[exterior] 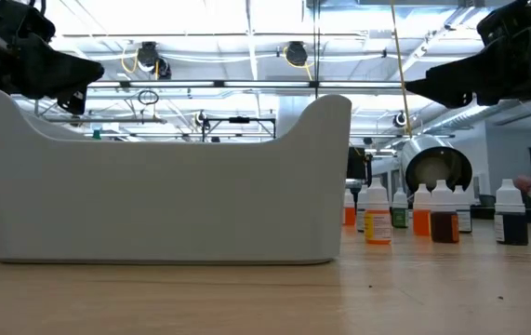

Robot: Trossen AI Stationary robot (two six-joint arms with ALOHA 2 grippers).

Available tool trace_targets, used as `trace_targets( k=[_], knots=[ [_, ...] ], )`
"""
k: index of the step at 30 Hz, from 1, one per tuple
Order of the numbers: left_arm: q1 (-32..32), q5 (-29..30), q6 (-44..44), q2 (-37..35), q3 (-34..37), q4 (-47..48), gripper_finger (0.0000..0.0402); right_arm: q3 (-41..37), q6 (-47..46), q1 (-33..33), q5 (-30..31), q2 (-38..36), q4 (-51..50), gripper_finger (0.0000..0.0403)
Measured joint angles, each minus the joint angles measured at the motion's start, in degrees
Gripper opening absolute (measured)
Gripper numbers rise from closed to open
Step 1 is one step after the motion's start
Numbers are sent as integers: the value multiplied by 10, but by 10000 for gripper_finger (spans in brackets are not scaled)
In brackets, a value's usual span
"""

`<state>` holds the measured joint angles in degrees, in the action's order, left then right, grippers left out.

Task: Pick & Place food coloring
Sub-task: Put the small orange food coloring bottle in the gray bin

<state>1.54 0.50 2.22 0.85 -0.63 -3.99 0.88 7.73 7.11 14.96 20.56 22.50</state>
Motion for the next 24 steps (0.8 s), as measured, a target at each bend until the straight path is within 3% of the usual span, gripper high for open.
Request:
trace_targets(
  k=[9,24],
  knots=[
    [0,28,-47,0,0,-1,26,0,-137,0,0,0,42,309],
    [0,28,-49,0,0,-1,26,0,-138,0,0,0,58,309]
  ],
)
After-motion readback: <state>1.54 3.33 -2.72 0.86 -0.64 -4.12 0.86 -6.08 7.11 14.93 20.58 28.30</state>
